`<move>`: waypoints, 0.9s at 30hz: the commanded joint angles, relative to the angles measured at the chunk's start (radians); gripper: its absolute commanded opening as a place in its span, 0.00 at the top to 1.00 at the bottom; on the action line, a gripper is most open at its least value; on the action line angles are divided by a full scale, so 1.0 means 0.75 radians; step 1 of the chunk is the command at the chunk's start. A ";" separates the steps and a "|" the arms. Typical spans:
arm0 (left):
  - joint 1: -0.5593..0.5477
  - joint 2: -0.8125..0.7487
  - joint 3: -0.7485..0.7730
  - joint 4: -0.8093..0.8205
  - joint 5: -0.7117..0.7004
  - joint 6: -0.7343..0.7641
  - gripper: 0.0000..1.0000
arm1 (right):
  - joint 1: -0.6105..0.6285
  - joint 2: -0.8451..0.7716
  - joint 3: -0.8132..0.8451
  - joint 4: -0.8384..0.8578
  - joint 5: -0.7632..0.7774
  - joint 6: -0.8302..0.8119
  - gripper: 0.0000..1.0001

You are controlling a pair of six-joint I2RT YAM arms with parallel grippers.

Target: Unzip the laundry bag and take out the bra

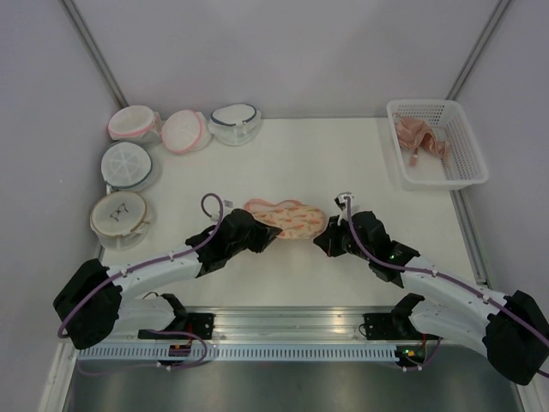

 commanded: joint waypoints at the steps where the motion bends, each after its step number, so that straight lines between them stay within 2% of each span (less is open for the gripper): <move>1: 0.004 -0.038 -0.025 0.015 -0.002 -0.002 0.98 | 0.000 -0.050 0.078 -0.141 0.120 -0.055 1.00; 8: 0.044 -0.044 -0.115 0.021 0.022 0.092 0.98 | 0.000 -0.073 0.144 -0.424 0.316 -0.102 0.99; 10: 0.063 -0.024 -0.123 0.024 0.047 0.190 0.98 | 0.000 -0.065 0.156 -0.485 0.357 -0.103 1.00; 16: 0.106 0.087 -0.113 0.197 0.065 0.611 0.96 | 0.002 -0.026 0.222 -0.519 0.198 -0.084 1.00; 18: 0.128 0.152 -0.099 0.340 0.092 0.758 0.62 | 0.008 -0.026 0.234 -0.527 0.159 -0.080 0.99; 20: 0.179 0.213 -0.050 0.458 0.202 0.846 0.19 | 0.020 -0.022 0.236 -0.539 0.161 -0.078 0.99; 22: 0.208 0.324 0.085 0.429 0.249 0.865 0.09 | 0.022 -0.010 0.226 -0.533 0.167 -0.074 1.00; 25: 0.208 0.402 0.238 0.314 0.323 0.849 0.00 | 0.026 0.015 0.203 -0.500 0.159 -0.049 1.00; 27: 0.206 0.386 0.243 0.231 0.331 0.759 0.00 | 0.032 0.039 0.191 -0.466 0.153 -0.033 1.00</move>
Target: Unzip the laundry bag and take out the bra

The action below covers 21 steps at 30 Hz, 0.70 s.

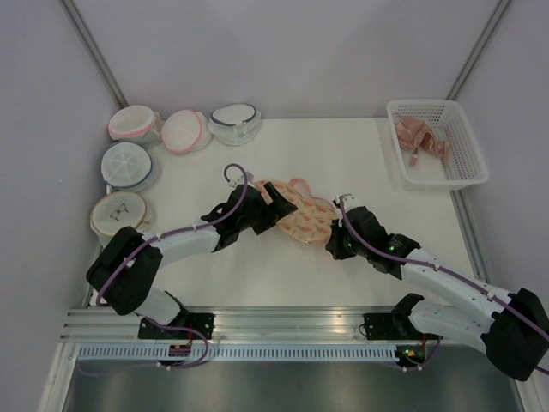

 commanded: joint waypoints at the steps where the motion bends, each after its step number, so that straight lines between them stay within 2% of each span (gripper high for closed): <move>1: -0.010 -0.086 0.058 -0.063 0.069 -0.001 0.00 | 0.020 0.033 0.001 0.051 -0.005 0.036 1.00; 6: -0.073 -0.426 -0.165 -0.251 -0.004 -0.226 0.00 | 0.057 0.123 -0.005 0.180 -0.051 0.057 1.00; 12: -0.132 -0.759 -0.418 -0.393 0.080 -0.451 0.00 | 0.069 0.254 0.026 0.433 -0.231 0.077 1.00; 16: -0.190 -0.862 -0.538 -0.367 0.065 -0.611 0.00 | 0.102 0.331 0.054 0.624 -0.389 0.110 1.00; 18: -0.196 -0.911 -0.607 -0.252 0.020 -0.644 0.01 | 0.120 0.362 0.065 0.718 -0.499 0.120 1.00; 21: -0.198 -0.946 -0.685 -0.044 -0.065 -0.687 0.00 | 0.161 0.399 0.099 0.718 -0.575 0.094 1.00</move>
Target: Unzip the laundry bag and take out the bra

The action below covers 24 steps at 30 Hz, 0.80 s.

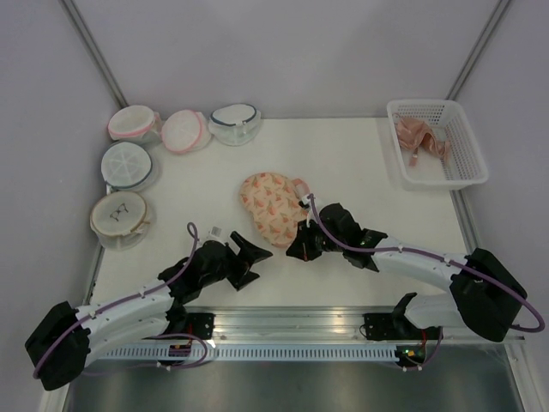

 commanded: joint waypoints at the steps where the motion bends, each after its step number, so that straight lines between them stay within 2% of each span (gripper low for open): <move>1: -0.007 -0.051 -0.041 0.243 -0.141 -0.143 0.00 | 0.050 0.024 0.083 0.168 -0.168 -0.008 1.00; 10: -0.007 0.045 0.059 0.315 -0.301 -0.246 0.00 | 0.128 -0.044 0.026 0.119 -0.134 -0.016 1.00; 16: -0.007 0.263 0.151 0.360 -0.135 -0.283 0.00 | 0.140 -0.058 0.022 0.117 -0.119 -0.016 1.00; 19: -0.007 0.388 0.102 0.525 -0.080 -0.334 0.01 | 0.146 -0.046 0.036 0.107 -0.113 -0.022 1.00; 22: -0.005 0.444 0.053 0.658 -0.104 -0.362 0.14 | 0.148 -0.034 0.055 0.072 -0.109 -0.030 1.00; 23: -0.005 0.446 0.047 0.671 -0.125 -0.360 0.27 | 0.152 -0.030 0.059 0.060 -0.107 -0.040 1.00; 24: -0.005 0.442 0.039 0.683 -0.133 -0.354 0.35 | 0.152 -0.023 0.069 0.047 -0.101 -0.047 1.00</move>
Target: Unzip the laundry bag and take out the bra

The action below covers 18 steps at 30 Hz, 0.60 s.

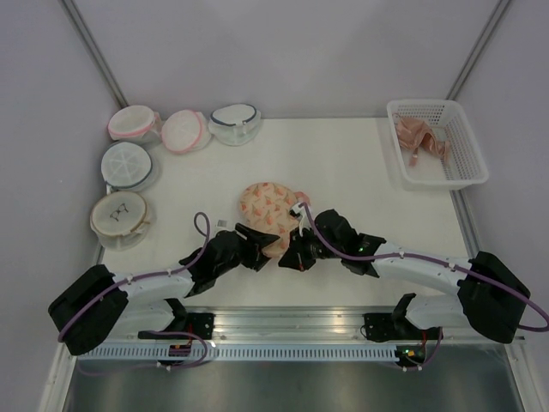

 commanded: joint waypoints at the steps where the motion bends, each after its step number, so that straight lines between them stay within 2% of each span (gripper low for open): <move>1: -0.005 -0.002 -0.031 0.180 -0.009 -0.042 0.42 | 0.014 0.010 0.054 -0.038 0.016 -0.045 1.00; 2: -0.003 -0.010 -0.033 0.174 -0.015 -0.032 0.52 | 0.014 0.016 0.060 -0.061 0.028 -0.051 1.00; 5: 0.005 -0.055 -0.029 0.109 -0.044 -0.004 0.68 | 0.014 0.036 0.094 -0.145 0.063 -0.079 0.99; 8: 0.023 -0.108 -0.027 0.035 -0.056 0.041 0.76 | 0.014 0.055 0.125 -0.290 0.149 -0.104 1.00; 12: 0.054 -0.194 -0.025 -0.103 -0.036 0.158 0.83 | 0.014 0.118 0.201 -0.518 0.361 -0.128 1.00; 16: 0.066 -0.290 -0.035 -0.212 0.033 0.331 0.91 | 0.012 0.165 0.225 -0.588 0.486 -0.122 1.00; 18: 0.068 -0.313 -0.023 -0.312 0.135 0.452 0.95 | 0.010 0.198 0.242 -0.597 0.493 -0.122 0.99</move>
